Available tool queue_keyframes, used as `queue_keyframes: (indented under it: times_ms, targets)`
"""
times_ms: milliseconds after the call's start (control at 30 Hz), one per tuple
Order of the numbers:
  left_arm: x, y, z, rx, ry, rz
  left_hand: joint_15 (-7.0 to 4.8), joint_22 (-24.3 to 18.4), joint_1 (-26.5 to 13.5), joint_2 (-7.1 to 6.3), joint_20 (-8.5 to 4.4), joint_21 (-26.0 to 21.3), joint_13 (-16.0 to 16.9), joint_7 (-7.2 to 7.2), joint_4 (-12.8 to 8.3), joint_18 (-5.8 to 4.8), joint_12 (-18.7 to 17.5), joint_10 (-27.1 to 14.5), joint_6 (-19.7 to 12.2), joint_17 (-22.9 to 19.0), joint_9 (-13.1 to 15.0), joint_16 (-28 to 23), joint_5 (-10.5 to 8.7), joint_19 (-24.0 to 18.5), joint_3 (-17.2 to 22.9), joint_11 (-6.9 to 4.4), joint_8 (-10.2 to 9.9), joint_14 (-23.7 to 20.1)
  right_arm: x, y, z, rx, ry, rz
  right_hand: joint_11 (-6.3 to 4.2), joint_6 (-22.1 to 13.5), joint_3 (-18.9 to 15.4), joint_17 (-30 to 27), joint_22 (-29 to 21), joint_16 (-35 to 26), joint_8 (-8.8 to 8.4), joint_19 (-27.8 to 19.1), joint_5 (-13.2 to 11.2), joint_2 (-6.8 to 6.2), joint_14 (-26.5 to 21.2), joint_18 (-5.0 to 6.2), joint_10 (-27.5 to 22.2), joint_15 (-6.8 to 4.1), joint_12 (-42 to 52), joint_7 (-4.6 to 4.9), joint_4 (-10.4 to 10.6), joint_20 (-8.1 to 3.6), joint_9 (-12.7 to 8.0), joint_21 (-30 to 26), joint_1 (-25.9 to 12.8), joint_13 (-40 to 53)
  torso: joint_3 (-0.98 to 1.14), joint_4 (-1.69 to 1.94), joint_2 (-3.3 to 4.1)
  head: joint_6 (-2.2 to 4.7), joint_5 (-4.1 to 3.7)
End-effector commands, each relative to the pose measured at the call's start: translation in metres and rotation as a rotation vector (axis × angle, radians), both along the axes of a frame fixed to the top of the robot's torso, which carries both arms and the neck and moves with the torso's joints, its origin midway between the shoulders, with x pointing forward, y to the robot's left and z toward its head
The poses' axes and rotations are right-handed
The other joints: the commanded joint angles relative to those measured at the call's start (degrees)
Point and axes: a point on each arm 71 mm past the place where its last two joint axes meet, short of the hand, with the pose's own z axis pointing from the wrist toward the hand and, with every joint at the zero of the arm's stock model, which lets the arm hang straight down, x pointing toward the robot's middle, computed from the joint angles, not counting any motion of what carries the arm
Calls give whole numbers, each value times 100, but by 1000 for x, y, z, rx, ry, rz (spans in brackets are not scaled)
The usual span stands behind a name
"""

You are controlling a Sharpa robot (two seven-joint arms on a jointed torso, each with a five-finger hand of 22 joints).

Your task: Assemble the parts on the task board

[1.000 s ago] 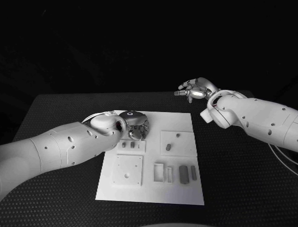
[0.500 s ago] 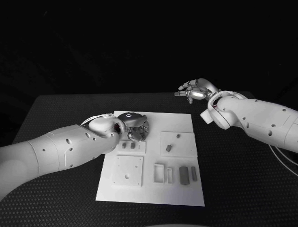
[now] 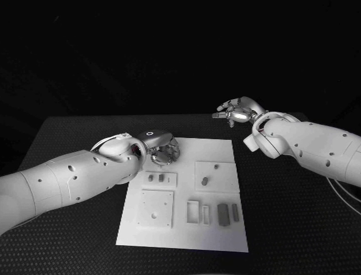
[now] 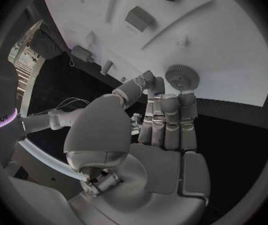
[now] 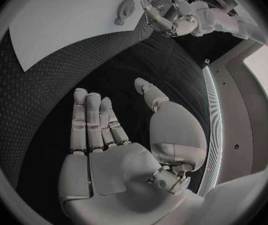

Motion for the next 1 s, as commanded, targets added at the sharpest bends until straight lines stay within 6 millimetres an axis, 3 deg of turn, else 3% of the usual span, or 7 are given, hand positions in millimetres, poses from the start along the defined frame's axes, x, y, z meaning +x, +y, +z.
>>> queue_keyframes:
  times_ms: [33, 233, 533, 1000]
  targets:
    - [-1, 5, 4, -47, 24, 11, 7, 85, -15, 29, -287, 31, 6, 10, -1, 113, -23, 35, 57, -9, 44, 25, 24, 42, 43, 11, 10, 17, 0, 0, 0, -3, 1, 12, -2, -21, -29, -6, 113, 21, 26, 0, 21, -9, -33, 119, -35, 5, 38, 262, 6, 48, -8, -38, -45, -11, 0, 14, -2, 7, 12]
    - [-2, 24, 6, -38, 62, 29, 6, 85, -17, 26, -288, 31, 8, 9, -4, 113, -27, 38, 59, -13, 45, 23, 26, 43, 46, 10, 9, 19, 0, -1, 0, -4, 2, 10, -2, -21, -29, -8, 113, 22, 27, 0, 21, -8, -34, 119, -35, 5, 40, 262, 4, 48, -10, -38, -43, -13, 6, 27, -7, 7, 13]
    - [-1, 51, 4, -16, 69, 70, 4, 84, -18, 26, -290, 32, 12, 9, -7, 113, -30, 47, 62, -18, 46, 24, 27, 47, 51, 8, 7, 27, 0, -3, 0, -5, 1, 6, -2, -22, -28, -11, 113, 24, 28, 0, 22, -8, -35, 119, -36, 5, 43, 262, 2, 47, -12, -39, -41, -18, -4, 22, 0, -7, 31]
    - [2, 52, -3, 1, 87, 78, 2, 83, -17, 28, -292, 32, 17, 9, -11, 113, -39, 52, 63, -25, 47, 25, 28, 52, 61, 6, 3, 36, 0, -1, 0, -5, 2, 8, -2, -23, -28, -16, 113, 27, 30, 0, 22, -6, -37, 119, -38, 5, 46, 263, -1, 47, -16, -39, -39, -24, 0, 2, 3, -14, 69]
